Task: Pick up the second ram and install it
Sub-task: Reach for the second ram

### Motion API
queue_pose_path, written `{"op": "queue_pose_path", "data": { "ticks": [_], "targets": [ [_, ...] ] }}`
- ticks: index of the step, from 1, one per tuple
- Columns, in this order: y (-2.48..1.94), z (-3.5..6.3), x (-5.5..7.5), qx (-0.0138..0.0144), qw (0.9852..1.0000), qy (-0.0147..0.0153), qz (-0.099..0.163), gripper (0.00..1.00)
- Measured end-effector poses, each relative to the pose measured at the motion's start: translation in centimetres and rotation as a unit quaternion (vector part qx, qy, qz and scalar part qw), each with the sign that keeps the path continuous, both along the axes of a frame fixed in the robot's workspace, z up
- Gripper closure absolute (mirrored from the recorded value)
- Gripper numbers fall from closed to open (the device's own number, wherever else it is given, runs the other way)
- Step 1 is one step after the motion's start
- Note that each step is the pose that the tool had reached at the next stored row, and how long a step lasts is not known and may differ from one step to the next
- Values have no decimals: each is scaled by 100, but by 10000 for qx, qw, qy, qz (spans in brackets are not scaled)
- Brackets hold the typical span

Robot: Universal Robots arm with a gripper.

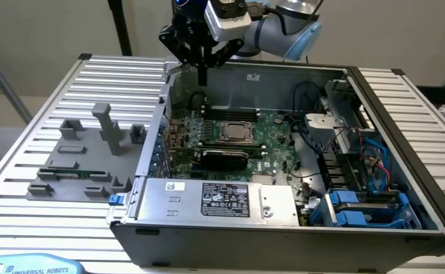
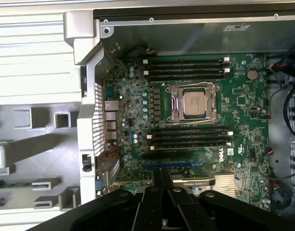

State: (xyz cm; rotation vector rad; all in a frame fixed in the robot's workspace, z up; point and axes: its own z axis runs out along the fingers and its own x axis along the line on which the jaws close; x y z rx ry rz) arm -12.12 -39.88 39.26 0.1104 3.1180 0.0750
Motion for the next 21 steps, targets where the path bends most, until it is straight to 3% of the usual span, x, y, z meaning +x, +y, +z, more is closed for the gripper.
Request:
{"op": "queue_pose_path", "data": {
  "ticks": [5, 21],
  "targets": [
    [-4, 1, -45, -1, 10000, 1, 0, 89],
    [-55, -2, -773, 0, 10000, 0, 0, 89]
  ]
}}
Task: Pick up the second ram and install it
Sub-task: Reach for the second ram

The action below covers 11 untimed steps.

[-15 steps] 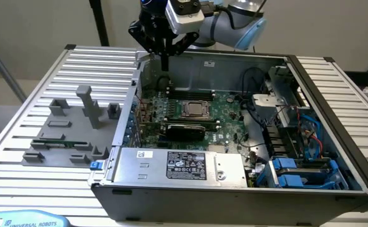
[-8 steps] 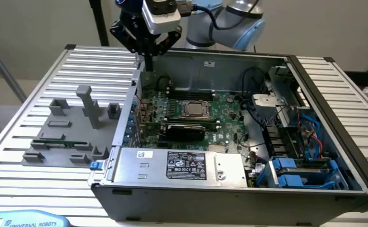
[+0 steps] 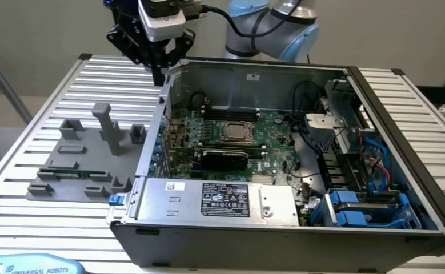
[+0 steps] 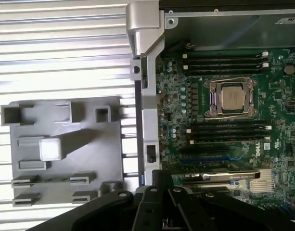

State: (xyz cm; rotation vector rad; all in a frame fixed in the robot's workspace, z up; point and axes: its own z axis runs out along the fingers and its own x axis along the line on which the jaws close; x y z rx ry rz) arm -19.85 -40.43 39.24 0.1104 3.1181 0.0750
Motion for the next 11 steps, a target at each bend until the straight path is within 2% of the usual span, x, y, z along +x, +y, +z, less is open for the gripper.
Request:
{"op": "queue_pose_path", "data": {
  "ticks": [11],
  "targets": [
    [-11, -26, -499, 0, 10000, 0, 0, 89]
  ]
}}
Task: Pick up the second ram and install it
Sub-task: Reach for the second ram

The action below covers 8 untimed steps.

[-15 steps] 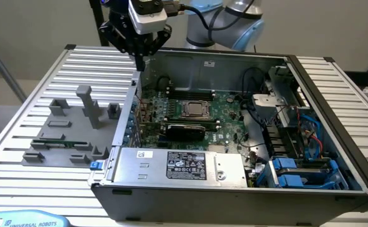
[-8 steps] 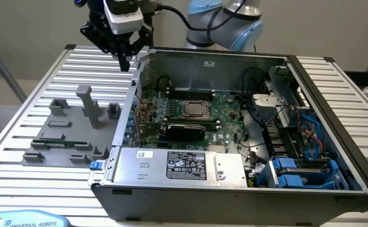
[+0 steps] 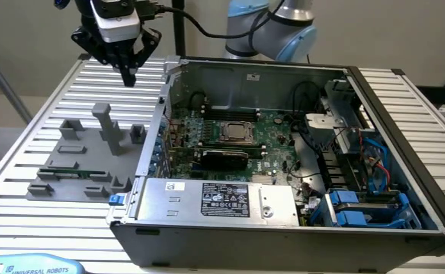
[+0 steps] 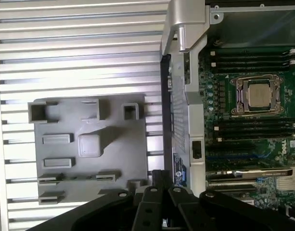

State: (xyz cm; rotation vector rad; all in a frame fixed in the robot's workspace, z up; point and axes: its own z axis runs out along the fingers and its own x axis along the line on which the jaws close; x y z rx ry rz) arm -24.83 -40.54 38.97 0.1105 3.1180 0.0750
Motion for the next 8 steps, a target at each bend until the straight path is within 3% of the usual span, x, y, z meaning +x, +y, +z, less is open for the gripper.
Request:
{"op": "queue_pose_path", "data": {
  "ticks": [8],
  "targets": [
    [-3, -63, -364, 0, 10000, 0, 0, 89]
  ]
}}
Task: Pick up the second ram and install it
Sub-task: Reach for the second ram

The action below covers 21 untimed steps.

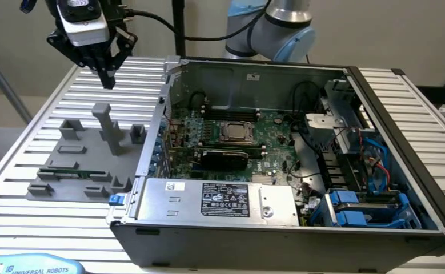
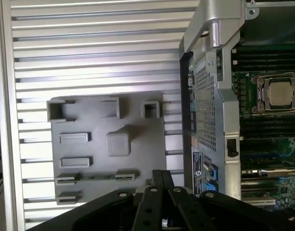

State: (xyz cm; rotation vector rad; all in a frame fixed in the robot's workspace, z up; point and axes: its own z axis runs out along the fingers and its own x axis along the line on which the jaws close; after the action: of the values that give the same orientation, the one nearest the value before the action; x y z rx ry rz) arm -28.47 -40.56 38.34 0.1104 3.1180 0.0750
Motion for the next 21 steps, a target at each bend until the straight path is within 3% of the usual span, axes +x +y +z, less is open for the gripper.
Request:
{"op": "queue_pose_path", "data": {
  "ticks": [13, 18, 21],
  "targets": [
    [-33, -157, -590, 0, 10000, 0, 0, 89],
    [-68, -213, -809, 0, 10000, 0, 0, 89],
    [-112, -236, -876, 0, 10000, 3, 1, 89]
  ]
}}
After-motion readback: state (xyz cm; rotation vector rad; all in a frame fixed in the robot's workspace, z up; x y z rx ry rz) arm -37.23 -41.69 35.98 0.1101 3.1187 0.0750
